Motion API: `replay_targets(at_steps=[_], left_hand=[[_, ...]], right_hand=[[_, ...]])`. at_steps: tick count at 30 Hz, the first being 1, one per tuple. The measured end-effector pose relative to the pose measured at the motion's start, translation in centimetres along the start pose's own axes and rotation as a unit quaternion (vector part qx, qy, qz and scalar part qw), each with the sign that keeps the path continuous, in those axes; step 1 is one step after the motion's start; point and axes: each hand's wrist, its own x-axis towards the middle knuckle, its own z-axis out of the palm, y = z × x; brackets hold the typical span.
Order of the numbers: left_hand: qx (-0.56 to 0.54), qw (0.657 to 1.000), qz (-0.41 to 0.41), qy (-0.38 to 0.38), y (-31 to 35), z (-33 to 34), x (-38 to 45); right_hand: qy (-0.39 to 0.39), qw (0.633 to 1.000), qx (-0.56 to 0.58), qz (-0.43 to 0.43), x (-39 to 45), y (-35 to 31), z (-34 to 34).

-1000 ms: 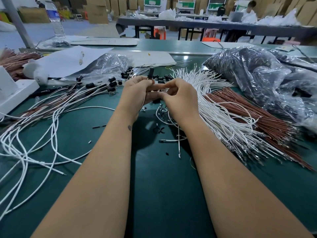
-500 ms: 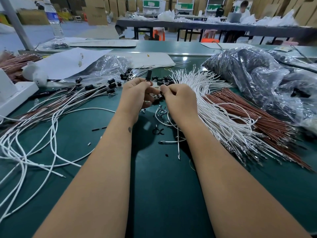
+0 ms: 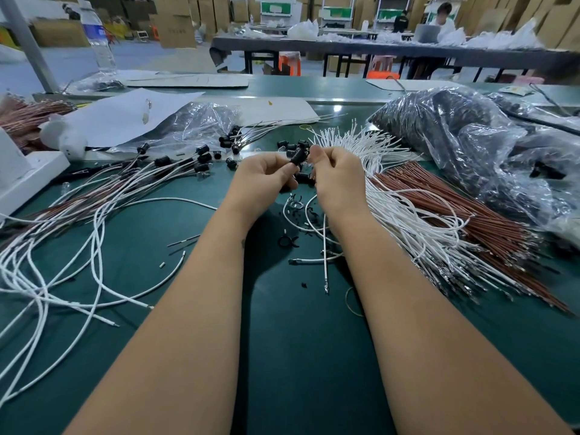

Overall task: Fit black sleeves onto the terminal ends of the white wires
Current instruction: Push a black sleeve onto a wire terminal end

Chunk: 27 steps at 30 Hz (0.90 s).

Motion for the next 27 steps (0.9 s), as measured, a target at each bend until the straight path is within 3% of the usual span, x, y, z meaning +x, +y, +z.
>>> replay_targets(at_steps=[12, 27], left_hand=[[0.023, 0.999, 0.009, -0.021, -0.37, -0.08, 0.17], [0.016, 1.000, 0.017, -0.019, -0.23, -0.11, 0.00]], right_hand=[[0.044, 0.982, 0.174, 0.064, 0.12, -0.08, -0.44], [0.063, 0.982, 0.166, 0.067, 0.09, -0.02, -0.48]])
